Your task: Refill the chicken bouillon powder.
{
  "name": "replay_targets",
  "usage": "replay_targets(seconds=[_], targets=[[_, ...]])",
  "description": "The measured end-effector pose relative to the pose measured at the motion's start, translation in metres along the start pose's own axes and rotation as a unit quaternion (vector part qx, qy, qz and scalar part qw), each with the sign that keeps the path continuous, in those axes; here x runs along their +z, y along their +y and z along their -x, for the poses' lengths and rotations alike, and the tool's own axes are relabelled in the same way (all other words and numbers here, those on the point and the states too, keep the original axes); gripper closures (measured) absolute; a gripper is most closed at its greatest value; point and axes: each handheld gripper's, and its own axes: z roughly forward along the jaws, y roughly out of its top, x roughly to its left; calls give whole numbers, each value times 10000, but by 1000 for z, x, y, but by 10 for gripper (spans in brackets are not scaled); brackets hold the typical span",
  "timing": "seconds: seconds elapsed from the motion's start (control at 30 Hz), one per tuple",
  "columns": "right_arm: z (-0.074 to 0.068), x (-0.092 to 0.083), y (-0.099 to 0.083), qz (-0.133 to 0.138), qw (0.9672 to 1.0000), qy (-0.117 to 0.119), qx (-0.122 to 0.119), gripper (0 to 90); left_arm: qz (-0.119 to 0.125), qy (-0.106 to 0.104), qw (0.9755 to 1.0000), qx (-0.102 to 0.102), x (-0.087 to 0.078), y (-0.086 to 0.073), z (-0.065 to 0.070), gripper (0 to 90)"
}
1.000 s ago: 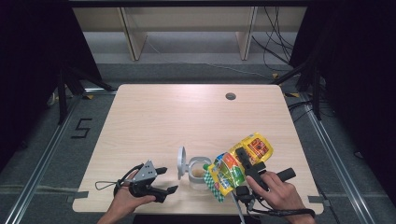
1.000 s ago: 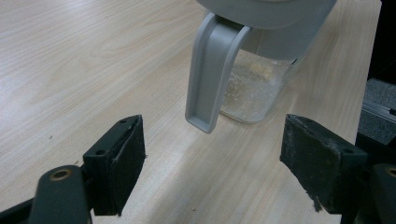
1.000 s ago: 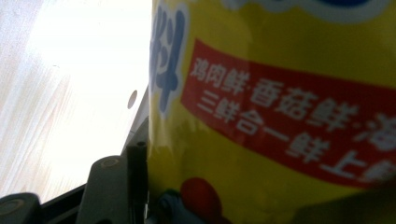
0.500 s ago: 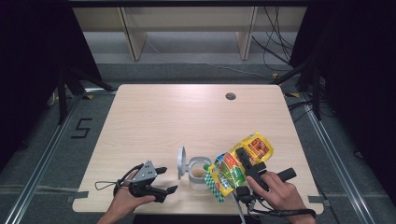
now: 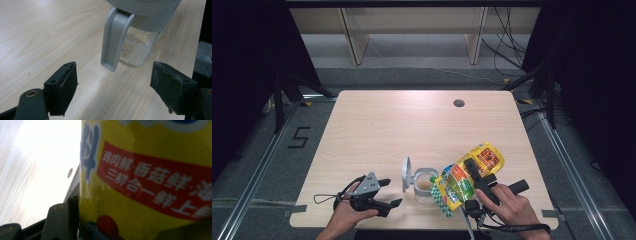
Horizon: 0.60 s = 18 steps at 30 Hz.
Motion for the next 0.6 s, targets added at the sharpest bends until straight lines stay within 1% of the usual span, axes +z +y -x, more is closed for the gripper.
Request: replay_targets(seconds=[0.03,0.07,0.1,0.13,0.17,0.2,0.23,0.33,0.43,0.5,0.6], targets=[[-3,-1,0,-101,9997,46,211,423,2,2,10000,9,0,0,0,210],[-5,-2,0,-159,9993,39,338,423,2,1,10000,9,0,0,0,210],[-4,-2,0,-146,9995,3,291,423,0,0,10000,8,0,0,0,210],[0,0,0,15,10000,-2,-25,423,2,10,10000,-11,0,0,0,210],[0,0,0,17,10000,12,-15,423,0,11,10000,-16,0,0,0,210],[0,-1,0,-6,10000,-42,73,423,3,-2,10000,7,0,0,0,210],[0,0,-1,24,10000,0,-19,423,8,18,10000,3,0,0,0,210],[0,0,-1,24,10000,-4,-25,423,20,40,10000,-44,0,0,1,210],[1,0,-1,32,10000,7,-38,423,6,27,10000,-1,0,0,0,210],[0,0,-1,37,10000,7,-18,424,12,13,10000,-39,0,0,0,210],[0,0,-1,33,10000,3,-15,424,7,23,10000,-14,0,0,0,210]])
